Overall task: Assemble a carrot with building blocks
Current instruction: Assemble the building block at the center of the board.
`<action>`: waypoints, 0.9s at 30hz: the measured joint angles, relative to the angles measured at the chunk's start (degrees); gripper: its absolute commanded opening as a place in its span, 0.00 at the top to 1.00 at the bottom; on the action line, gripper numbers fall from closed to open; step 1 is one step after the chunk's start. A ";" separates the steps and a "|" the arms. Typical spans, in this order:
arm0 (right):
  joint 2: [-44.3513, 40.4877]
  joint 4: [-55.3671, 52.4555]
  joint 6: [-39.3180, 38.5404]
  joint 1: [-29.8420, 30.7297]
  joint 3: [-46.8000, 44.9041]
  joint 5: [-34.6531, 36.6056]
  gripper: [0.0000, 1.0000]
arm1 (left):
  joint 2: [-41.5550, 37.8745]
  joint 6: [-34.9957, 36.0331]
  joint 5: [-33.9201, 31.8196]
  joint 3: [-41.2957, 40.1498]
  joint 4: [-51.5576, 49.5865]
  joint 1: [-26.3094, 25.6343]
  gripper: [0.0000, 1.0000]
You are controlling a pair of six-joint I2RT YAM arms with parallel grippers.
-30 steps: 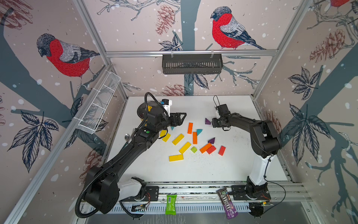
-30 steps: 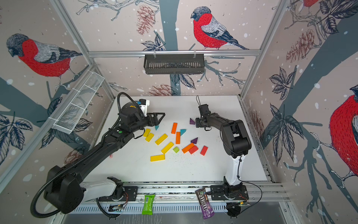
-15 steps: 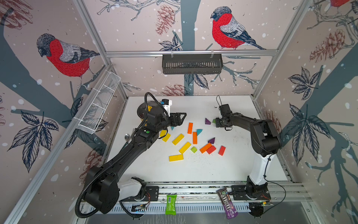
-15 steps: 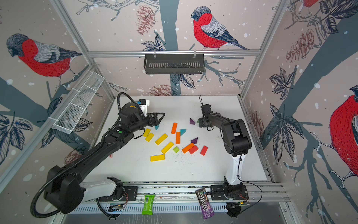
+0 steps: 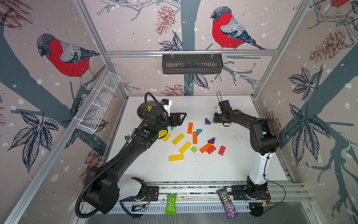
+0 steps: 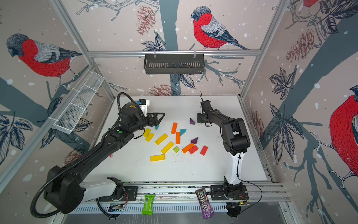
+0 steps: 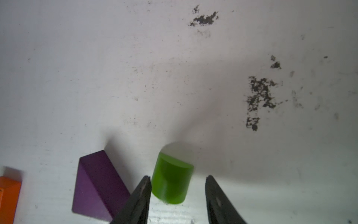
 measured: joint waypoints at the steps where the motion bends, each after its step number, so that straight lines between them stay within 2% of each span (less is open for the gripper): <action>1: 0.52 0.00 0.87 0.00 0.22 -0.13 0.50 | -0.02 0.00 0.00 0.00 -0.02 0.00 0.18; 13: 2.12 0.02 2.80 0.26 0.59 -0.15 0.57 | -0.02 -0.09 0.02 0.00 0.00 0.00 0.18; 27: 2.69 1.51 0.85 1.90 0.39 0.48 0.64 | 0.00 -0.09 0.02 0.00 0.00 0.00 0.18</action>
